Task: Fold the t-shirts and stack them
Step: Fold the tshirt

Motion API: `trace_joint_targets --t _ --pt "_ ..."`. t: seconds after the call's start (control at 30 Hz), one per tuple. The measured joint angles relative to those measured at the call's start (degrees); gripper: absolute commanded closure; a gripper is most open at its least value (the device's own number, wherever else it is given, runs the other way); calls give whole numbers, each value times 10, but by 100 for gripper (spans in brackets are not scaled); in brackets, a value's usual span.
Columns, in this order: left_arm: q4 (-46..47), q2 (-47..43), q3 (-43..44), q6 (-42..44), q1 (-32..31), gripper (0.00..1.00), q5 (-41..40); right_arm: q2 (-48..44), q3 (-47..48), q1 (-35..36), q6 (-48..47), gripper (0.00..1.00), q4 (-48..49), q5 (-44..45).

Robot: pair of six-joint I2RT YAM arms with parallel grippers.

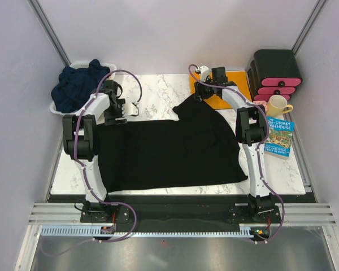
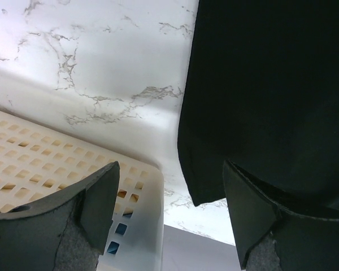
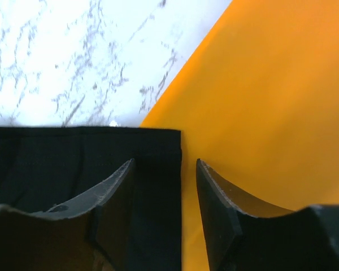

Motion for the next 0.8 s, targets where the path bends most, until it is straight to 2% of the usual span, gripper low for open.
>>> trace_joint_targets --t 0.13,0.17,0.2,0.23,0.3,0.33,0.57,0.8 --pt "0 3 0 12 -4 19 -12 10 22 3 9 60 9 -3" --pt "0 4 0 15 -5 19 -14 11 25 4 10 68 9 -3" --pt "0 5 0 18 -5 19 -15 12 25 5 11 71 8 0" --pt "0 6 1 21 -6 19 -17 13 25 6 10 82 9 0" --pt "0 7 1 26 -7 19 -22 16 25 7 8 89 9 5" --pt "0 7 2 28 -7 19 -24 17 26 8 8 98 9 7" --pt "0 7 9 37 -7 18 -28 17 30 13 -5 100 11 37" --pt "0 12 9 48 -10 16 -30 -1 5 10 -49 100 26 111"
